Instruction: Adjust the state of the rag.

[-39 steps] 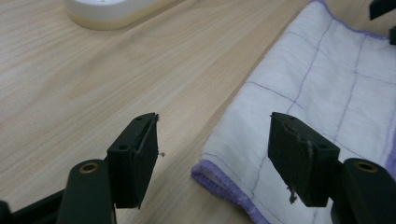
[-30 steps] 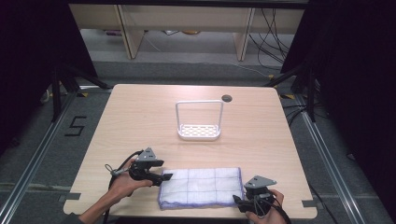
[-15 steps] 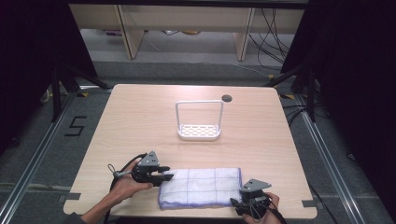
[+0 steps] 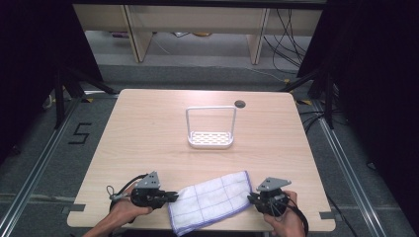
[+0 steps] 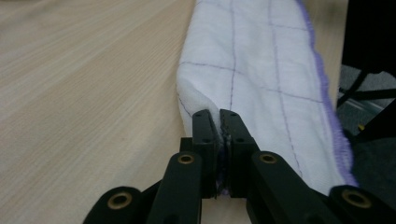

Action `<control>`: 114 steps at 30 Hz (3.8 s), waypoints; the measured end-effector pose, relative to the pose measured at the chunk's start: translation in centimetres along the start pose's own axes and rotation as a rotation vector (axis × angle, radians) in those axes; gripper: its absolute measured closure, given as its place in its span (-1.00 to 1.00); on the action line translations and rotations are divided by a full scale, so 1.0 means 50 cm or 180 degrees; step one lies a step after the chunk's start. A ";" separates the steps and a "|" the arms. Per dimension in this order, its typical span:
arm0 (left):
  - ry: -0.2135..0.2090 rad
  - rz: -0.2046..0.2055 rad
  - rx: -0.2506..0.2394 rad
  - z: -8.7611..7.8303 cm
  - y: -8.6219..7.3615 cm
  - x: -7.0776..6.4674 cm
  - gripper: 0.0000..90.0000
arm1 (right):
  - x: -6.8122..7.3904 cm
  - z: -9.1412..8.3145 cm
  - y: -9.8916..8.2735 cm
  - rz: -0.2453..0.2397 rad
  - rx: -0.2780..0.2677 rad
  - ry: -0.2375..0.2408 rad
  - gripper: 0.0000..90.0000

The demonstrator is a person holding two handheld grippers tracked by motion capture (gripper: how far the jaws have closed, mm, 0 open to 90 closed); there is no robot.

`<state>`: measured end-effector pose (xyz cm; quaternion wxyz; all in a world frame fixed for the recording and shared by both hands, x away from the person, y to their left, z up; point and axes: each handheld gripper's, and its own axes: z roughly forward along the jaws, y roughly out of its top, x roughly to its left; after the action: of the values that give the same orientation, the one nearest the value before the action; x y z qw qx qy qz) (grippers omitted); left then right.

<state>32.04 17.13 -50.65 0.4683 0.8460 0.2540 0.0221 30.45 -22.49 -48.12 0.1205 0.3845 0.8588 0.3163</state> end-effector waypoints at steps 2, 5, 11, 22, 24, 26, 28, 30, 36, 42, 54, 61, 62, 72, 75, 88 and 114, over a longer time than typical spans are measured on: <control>-0.0020 -0.0055 -0.0101 -0.011 0.000 -0.014 0.89 | -0.012 0.004 0.026 -0.0076 -0.0012 -0.0013 0.83; -0.0007 -0.0081 -0.0128 -0.021 -0.003 -0.029 0.89 | -0.025 0.016 0.067 -0.0120 -0.0008 0.0003 0.83; -0.0093 -0.0096 -0.0110 -0.023 -0.006 -0.043 0.89 | -0.049 0.045 0.127 -0.0183 -0.0050 0.0038 0.84; -0.0333 -0.0022 -0.0010 0.009 -0.001 -0.084 0.88 | -0.074 0.123 0.228 -0.0366 0.0173 0.0069 0.83; -0.0357 -0.0067 -0.0002 0.024 0.000 -0.093 0.86 | -0.076 0.147 0.249 -0.0437 0.0213 0.0139 0.83; -0.0368 -0.0029 0.0009 0.034 0.002 -0.095 0.85 | -0.076 0.163 0.259 -0.0476 0.0245 0.0146 0.83; -0.0387 -0.0018 0.0038 0.039 0.004 -0.097 0.85 | -0.075 0.168 0.262 -0.0481 0.0264 0.0135 0.83; -0.0378 -0.0019 0.0029 0.053 0.005 -0.103 0.85 | -0.073 0.187 0.272 -0.0528 0.0277 0.0086 0.83; -0.0361 0.0035 0.0086 0.059 0.005 -0.104 0.82 | -0.071 0.210 0.281 -0.0571 0.0332 0.0087 0.82; -0.0511 -0.0114 0.0090 0.058 0.003 -0.113 0.34 | -0.075 0.219 0.271 -0.0481 0.0342 -0.0041 0.45; 0.0034 -0.0268 -0.0218 0.011 0.064 -0.028 -0.10 | -0.058 0.112 0.217 -0.0097 -0.0059 -0.0144 0.17; 0.0415 -0.0490 -0.0252 0.044 0.088 0.060 -0.14 | -0.002 0.057 0.148 -0.0219 -0.0234 0.0038 0.15; 0.0414 -0.0466 -0.0221 0.047 0.089 0.069 -0.14 | 0.011 0.050 0.138 -0.0218 -0.0216 0.0124 0.16; 0.0610 -0.0561 -0.0210 0.032 0.076 0.102 -0.15 | 0.134 0.029 0.082 -0.0383 -0.0120 0.0466 0.25; 0.0610 -0.0552 -0.0180 0.023 0.072 0.104 -0.16 | 0.145 0.039 0.076 -0.0432 -0.0103 0.0491 0.25; 0.0635 -0.0607 -0.0137 0.024 0.060 0.116 -0.18 | 0.166 0.098 0.057 -0.0708 0.0160 0.0571 0.84; 0.0616 -0.0776 -0.0182 0.024 0.064 0.131 -0.22 | 0.140 0.066 0.048 -0.0762 0.0294 0.0590 0.96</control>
<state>39.38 17.77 -50.06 0.4648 0.7891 0.3980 0.0538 28.58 -14.64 -48.90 0.0597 0.2536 0.9196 0.2940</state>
